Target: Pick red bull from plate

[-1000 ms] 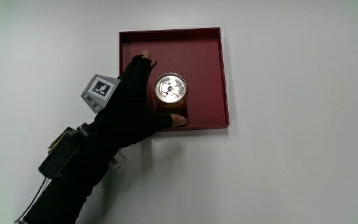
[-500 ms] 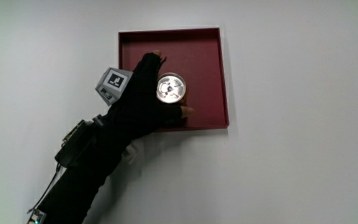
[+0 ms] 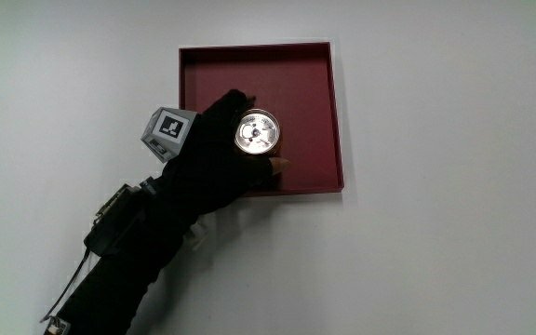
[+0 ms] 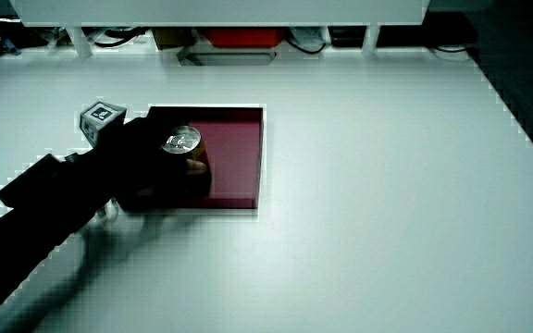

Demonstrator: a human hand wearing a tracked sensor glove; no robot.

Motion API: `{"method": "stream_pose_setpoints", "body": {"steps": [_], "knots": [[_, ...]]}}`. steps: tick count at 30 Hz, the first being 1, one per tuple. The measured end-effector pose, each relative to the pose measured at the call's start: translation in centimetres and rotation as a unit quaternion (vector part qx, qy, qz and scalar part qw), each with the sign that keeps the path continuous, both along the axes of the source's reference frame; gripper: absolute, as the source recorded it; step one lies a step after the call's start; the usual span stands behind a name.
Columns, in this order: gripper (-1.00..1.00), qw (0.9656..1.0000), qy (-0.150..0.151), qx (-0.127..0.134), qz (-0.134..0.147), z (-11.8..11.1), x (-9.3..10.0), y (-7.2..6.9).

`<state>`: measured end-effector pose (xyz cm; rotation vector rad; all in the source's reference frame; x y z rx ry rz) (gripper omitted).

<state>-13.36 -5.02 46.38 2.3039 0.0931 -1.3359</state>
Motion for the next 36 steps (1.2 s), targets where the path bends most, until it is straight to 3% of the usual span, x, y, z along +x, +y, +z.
{"method": "stream_pose_setpoints", "body": {"steps": [9,12,15,18,21,23,25,28,29,31,32,34,35,36], "knots": [[1.0,0.9997,-0.007,0.015,-0.016,-0.4,-0.2,0.4],[1.0,0.9997,-0.005,0.013,-0.017,-0.8,-0.4,0.5],[1.0,0.9994,0.007,0.03,-0.014,-1.6,-0.5,0.5],[1.0,0.9995,-0.007,0.03,-0.008,-3.3,-0.6,0.5],[1.0,0.9986,0.022,0.048,-0.001,-4.0,-0.9,0.5],[1.0,0.9992,0.004,0.039,-0.002,-5.4,-1.1,0.7],[1.0,0.9984,0.028,0.049,0.0,-6.1,-1.4,0.7],[1.0,0.9964,0.058,0.061,-0.01,-7.2,-2.3,1.0],[1.0,0.9984,0.033,0.045,-0.011,-7.9,-2.7,1.2],[1.0,0.9957,0.074,0.052,-0.021,-8.6,-3.4,1.4],[1.0,0.9958,0.061,0.065,-0.021,-9.0,-3.8,1.5],[1.0,0.9962,0.053,0.062,-0.03,-9.7,-4.7,1.9],[1.0,0.9959,0.038,0.078,-0.025,-9.6,-5.3,1.9],[1.0,0.9952,0.057,0.074,-0.03,-10.0,-5.5,2.1]]}}
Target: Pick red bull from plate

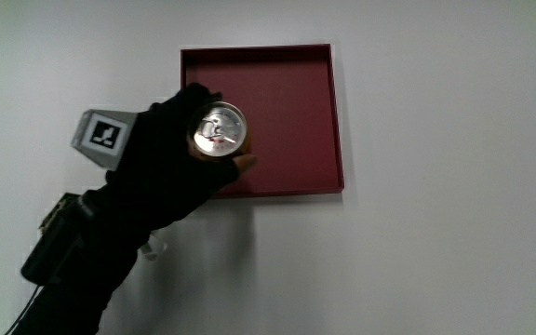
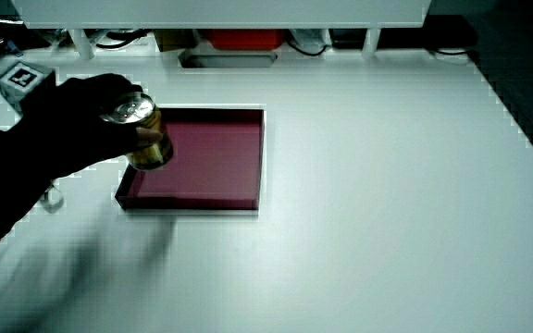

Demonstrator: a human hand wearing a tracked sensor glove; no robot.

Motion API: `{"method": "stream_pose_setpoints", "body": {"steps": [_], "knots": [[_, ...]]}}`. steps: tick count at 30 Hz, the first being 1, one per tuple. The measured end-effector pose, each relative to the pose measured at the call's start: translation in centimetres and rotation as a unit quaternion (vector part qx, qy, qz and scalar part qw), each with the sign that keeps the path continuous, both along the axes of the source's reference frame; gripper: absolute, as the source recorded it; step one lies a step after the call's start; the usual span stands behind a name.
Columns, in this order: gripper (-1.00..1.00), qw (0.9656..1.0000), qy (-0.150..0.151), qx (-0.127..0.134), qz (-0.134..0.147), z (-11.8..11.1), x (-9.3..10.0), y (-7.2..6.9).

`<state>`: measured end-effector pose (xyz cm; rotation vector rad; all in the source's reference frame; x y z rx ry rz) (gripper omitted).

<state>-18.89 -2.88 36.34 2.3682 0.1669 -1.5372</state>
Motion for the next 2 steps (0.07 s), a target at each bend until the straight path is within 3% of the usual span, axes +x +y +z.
{"method": "stream_pose_setpoints", "body": {"steps": [2], "knots": [[1.0,0.9999,-0.014,0.0,-0.006,-0.11,-0.95,0.28]]}}
